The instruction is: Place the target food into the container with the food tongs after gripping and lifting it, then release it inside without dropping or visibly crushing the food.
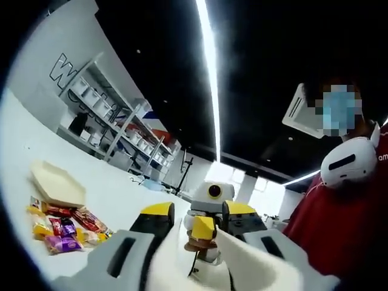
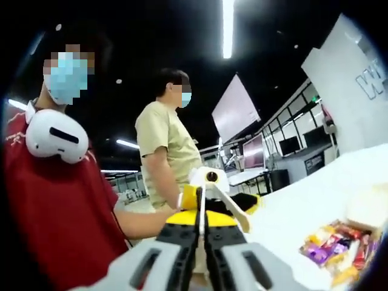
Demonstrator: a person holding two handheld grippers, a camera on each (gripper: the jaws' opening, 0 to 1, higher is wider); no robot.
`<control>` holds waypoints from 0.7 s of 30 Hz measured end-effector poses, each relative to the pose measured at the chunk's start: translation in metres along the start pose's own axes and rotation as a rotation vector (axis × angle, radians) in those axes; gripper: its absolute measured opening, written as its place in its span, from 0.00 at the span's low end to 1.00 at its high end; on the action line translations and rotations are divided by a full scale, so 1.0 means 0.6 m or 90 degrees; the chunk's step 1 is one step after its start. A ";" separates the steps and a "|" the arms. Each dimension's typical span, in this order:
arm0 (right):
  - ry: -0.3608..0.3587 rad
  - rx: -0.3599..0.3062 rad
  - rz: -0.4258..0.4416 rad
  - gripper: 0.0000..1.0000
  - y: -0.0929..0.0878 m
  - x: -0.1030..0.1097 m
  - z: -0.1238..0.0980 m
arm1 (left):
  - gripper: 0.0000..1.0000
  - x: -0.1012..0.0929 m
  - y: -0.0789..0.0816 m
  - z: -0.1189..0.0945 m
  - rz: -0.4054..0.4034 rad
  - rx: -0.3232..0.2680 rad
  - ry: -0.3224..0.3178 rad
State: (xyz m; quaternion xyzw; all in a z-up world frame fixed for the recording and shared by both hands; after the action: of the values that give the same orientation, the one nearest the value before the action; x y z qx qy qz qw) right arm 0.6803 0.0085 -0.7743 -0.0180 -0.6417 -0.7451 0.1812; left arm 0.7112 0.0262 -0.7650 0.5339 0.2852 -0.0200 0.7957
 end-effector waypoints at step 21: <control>-0.177 -0.067 -0.021 0.04 0.021 -0.055 -0.107 | 0.27 0.046 0.036 -0.035 0.023 -0.052 0.106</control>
State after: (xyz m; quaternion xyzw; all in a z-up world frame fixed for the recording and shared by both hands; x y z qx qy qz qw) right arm 0.7282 -0.0464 -0.7824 -0.1199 -0.6210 -0.7707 0.0771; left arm 0.7324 0.0610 -0.7653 0.5056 0.3416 0.0503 0.7906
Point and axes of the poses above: the point that each gripper's makers call its tool centre point, and the gripper's own axes: z roughly forward along the fingers, x roughly to its left, y roughly out of its top, the point moved 2 cm from there along -z, roughly backward along the fingers, and after that the axes turned 6 degrees about y, right-handed, at the moved point
